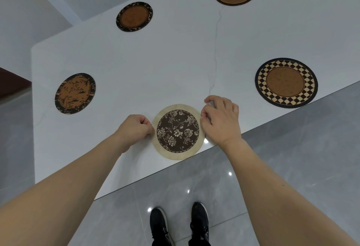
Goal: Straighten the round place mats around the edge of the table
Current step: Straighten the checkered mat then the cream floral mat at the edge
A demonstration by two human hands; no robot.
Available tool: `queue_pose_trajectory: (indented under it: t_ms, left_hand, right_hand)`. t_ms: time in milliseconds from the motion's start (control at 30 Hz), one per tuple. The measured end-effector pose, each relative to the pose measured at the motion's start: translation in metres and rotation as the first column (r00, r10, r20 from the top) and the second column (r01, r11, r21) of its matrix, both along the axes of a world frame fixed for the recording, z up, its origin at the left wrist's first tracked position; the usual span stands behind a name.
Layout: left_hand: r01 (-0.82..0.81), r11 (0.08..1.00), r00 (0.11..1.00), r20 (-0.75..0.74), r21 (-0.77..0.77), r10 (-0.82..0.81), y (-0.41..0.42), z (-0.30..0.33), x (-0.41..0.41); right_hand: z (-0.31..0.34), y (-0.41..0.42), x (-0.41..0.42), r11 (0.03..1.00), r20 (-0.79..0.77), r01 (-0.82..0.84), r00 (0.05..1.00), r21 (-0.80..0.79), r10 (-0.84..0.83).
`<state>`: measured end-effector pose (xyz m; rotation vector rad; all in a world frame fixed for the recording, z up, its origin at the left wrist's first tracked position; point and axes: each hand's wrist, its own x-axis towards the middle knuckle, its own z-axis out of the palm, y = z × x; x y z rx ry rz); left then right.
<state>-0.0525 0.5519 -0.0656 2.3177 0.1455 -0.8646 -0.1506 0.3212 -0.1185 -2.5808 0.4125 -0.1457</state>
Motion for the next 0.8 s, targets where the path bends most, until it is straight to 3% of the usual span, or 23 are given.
queue_pose_trajectory:
  t_ms: [800]
  left_hand:
    - [-0.007,1.0,1.0,0.031,0.008,0.007,0.0028,-0.0057,-0.0015]
  right_hand:
    - [-0.0051,0.001,0.0002,1.0,0.047,0.006,0.999,-0.03,-0.004]
